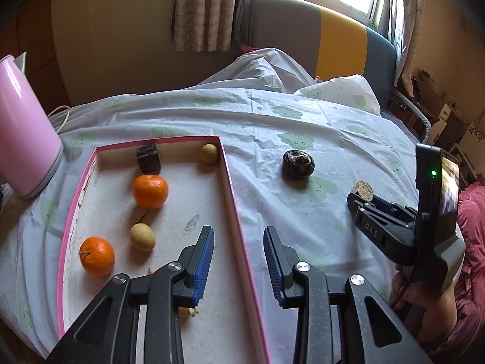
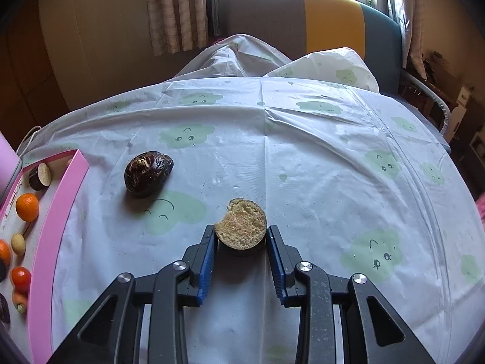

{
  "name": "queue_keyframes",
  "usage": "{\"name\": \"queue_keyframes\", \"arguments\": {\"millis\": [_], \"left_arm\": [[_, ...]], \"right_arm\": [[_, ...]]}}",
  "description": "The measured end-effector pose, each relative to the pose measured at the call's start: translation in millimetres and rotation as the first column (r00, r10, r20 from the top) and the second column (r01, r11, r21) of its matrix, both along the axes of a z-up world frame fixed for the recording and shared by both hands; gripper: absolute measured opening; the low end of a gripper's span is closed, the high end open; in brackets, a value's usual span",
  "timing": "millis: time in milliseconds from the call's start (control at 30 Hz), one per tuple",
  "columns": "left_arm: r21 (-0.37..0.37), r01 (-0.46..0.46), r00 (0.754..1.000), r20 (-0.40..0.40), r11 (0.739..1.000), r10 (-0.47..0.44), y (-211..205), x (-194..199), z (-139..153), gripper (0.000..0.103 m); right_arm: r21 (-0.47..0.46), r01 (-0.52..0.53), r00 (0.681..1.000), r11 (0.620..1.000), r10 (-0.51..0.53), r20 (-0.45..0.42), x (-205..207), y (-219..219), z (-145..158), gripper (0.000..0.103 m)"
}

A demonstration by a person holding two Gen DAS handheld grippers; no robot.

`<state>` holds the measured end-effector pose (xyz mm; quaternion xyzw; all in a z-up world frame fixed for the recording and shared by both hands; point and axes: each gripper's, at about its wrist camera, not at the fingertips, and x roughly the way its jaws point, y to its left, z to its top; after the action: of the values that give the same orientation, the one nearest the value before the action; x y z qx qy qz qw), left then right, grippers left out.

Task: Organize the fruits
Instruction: 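Grasp the cut dark cylindrical slice with the right tool, then grasp the dark round fruit with the left tool while the right tool holds the slice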

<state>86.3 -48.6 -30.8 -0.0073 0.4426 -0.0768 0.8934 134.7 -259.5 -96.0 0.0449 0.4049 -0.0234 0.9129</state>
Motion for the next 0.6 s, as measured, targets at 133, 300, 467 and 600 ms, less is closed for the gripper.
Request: {"name": "queue_keyframes", "arguments": {"millis": [133,300,467,600], "left_arm": [[-0.004,0.012,0.999,-0.044,1.0,-0.012,-10.5,16.2,-4.9,0.034],[-0.023,0.04,0.997,-0.065,0.999,-0.041,-29.9,40.9,-7.9,0.034],[-0.028,0.061,0.993,-0.097,0.998,-0.064,-51.8,68.4,-14.0,0.034],[-0.054,0.062,0.989,-0.13,0.997,-0.068,-67.3,88.8,-21.6,0.047]], "right_arm": [[0.019,0.001,1.0,1.0,-0.001,0.005,-2.7,-3.6,-0.8,0.034],[0.025,0.003,1.0,1.0,-0.003,0.01,-3.9,-4.1,-1.5,0.034],[0.041,0.001,1.0,0.999,-0.001,0.014,-3.9,-6.0,-2.0,0.034],[0.054,-0.001,1.0,0.999,0.0,0.02,-4.5,-8.0,-3.1,0.034]]}}
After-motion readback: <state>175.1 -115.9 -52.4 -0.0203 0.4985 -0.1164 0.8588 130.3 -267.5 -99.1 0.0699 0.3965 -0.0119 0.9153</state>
